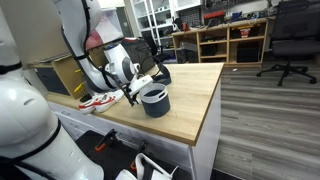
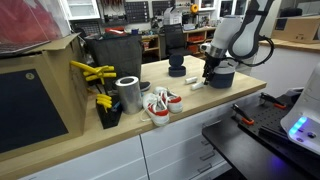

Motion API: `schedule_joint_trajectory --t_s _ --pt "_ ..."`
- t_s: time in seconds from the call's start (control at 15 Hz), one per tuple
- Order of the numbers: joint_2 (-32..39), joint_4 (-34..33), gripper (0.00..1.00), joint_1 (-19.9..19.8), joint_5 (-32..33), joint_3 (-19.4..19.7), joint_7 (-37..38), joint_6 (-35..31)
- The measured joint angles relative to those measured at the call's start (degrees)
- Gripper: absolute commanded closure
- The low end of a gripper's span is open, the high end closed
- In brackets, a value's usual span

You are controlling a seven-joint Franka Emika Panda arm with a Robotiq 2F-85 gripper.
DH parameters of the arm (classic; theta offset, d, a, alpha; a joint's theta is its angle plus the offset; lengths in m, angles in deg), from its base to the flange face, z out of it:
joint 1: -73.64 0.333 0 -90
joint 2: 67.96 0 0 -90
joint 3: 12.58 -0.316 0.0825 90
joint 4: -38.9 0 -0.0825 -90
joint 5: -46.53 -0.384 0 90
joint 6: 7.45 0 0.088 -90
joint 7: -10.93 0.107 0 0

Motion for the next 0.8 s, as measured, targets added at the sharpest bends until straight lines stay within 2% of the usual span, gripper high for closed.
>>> schedule_joint_trajectory --t_s 0.2,0.4,0.53,0.67,0.73,0.8 --pt "-0.8 -0.8 0.00 -2.8 -5.2 -5.9 3.8 5.3" --pt "-2.1 -3.1 0.00 -7.9 -16.4 -15.1 4.5 12.0" --pt "-3.6 -5.9 0.00 -10.3 -24.4 -19.4 4.4 16.8" --pt "-5.6 -9.4 0.00 -11.4 -30.7 -21.2 4.4 21.9" --pt "-6.8 -11.2 0.00 -11.5 -32.9 -21.2 4.7 24.7" --pt "-8.0 -13.0 0.00 -10.4 -34.7 -19.7 5.0 27.5"
